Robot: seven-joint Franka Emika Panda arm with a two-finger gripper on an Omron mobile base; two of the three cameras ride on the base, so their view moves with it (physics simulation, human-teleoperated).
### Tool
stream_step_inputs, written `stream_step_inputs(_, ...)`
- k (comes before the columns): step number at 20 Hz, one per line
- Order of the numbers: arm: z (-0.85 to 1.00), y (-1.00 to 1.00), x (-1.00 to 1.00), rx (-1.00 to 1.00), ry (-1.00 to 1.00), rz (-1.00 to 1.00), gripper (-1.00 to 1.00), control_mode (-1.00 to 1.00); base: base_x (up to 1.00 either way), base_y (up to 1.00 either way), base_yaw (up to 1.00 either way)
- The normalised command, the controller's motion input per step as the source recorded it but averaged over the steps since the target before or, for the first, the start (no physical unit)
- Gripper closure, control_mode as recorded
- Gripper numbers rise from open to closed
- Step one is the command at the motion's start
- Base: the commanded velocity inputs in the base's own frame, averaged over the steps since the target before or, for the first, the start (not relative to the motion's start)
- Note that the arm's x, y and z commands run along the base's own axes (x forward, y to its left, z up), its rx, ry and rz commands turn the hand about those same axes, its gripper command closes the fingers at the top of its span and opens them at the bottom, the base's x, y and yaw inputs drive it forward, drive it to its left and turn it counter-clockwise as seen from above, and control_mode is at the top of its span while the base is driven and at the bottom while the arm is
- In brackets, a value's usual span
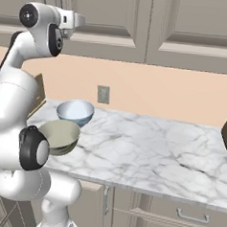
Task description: Open the cabinet. Pick the bowls from the counter and place them in the cabinet. Then close the cabinet.
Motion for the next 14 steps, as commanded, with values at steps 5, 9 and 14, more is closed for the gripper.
stream_step_inputs(5, -0.03, 0.47, 0.05, 0.01, 0.00, 0.00, 1.00, -1.00, 0.00, 0.00, 0.00)
stream_step_inputs(9, 0.00, 0.62, -0.27, 0.02, 0.01, 0.00, 1.00, -1.00, 0.00, 0.00, 0.00)
stream_step_inputs(14, 0.00, -0.22, -0.82, 0.00, -0.08, 0.07, 1.00, -1.00, 0.00, 0.00, 0.00)
